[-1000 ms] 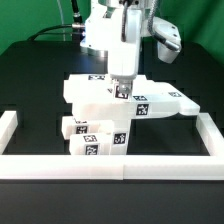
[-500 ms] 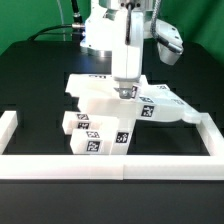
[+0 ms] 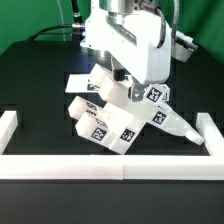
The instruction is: Assemble chair
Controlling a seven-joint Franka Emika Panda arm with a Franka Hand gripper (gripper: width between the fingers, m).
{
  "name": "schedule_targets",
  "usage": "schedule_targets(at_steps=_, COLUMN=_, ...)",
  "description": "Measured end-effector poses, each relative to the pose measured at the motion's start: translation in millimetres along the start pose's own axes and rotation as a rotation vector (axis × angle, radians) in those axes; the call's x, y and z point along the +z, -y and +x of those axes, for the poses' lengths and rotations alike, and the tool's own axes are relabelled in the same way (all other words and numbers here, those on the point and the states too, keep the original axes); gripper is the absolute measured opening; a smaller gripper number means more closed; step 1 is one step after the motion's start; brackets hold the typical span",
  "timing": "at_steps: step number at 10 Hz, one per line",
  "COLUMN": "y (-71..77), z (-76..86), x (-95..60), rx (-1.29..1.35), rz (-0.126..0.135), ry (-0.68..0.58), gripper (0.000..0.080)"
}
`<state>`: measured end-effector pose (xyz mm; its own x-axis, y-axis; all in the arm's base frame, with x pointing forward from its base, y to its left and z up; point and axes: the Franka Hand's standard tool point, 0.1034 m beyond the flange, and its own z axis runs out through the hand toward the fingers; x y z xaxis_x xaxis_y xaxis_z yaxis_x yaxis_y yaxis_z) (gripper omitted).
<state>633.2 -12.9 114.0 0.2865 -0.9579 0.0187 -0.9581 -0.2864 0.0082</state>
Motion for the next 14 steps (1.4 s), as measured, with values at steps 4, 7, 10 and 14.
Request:
schedule_targets(at_steps=4, y=0.1, z=-2.8, x=0.8, rx=-0.004, rz=-0.001, ry=0.001, gripper=0.0649)
schedule_targets(at_steps=7, y=-9.1, z=-3.4, x=-3.3, rx=0.013, rz=0.0, ry=0.016, gripper=0.0649)
schedule_targets(at_steps=10, y=-34.5, z=-3.6, x=-17.1, rx=0.042, rz=0.002, ry=0.047, gripper=0.0649)
schedule_targets(at_steps=14, y=-36.6, z=-0.5, x=-14.3, rx=0.039, rz=-0.005, ry=0.046, gripper=0.0649)
